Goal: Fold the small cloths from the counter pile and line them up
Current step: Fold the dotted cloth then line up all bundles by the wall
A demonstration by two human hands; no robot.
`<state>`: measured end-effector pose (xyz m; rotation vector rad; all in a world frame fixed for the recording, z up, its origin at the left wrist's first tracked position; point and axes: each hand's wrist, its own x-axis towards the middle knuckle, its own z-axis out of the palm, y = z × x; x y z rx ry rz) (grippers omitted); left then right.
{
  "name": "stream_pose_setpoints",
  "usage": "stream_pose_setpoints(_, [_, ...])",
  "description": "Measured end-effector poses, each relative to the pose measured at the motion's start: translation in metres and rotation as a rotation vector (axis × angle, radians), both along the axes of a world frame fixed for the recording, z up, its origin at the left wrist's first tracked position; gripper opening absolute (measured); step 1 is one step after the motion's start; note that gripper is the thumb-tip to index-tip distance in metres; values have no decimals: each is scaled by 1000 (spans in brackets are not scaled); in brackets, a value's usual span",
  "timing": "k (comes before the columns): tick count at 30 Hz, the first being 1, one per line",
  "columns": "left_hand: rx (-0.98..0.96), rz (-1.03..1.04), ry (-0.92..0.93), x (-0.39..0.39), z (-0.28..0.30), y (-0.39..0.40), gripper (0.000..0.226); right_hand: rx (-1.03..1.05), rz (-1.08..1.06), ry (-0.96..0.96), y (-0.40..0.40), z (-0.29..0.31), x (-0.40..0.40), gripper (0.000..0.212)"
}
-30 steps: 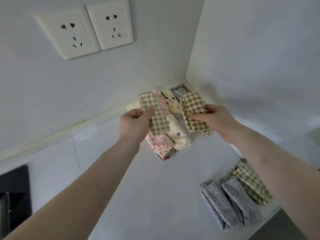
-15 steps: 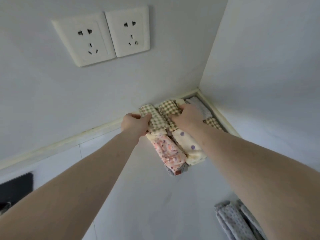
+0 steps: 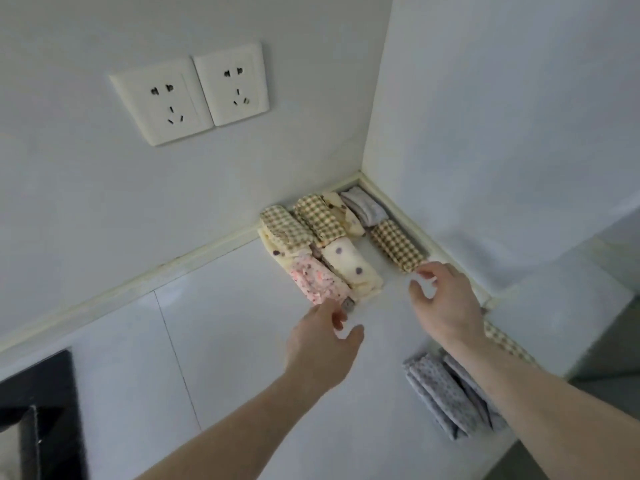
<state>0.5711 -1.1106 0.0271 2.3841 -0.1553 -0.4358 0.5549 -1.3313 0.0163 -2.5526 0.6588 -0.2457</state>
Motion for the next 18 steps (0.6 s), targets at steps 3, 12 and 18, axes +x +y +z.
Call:
stream_pose_setpoints(3, [109,-92,176,-29,-6,-12,46,-78,-98,47,-14,-4,-42,27])
stream_pose_setpoints(12, [-29,2,436,-85,-31,-70,95,67,-362,351,-40,-26,-132,50])
stream_pose_setpoints(18, [-151,199,543,-96,-34,-98,36,147,-456,348,-56,-23,-133,48])
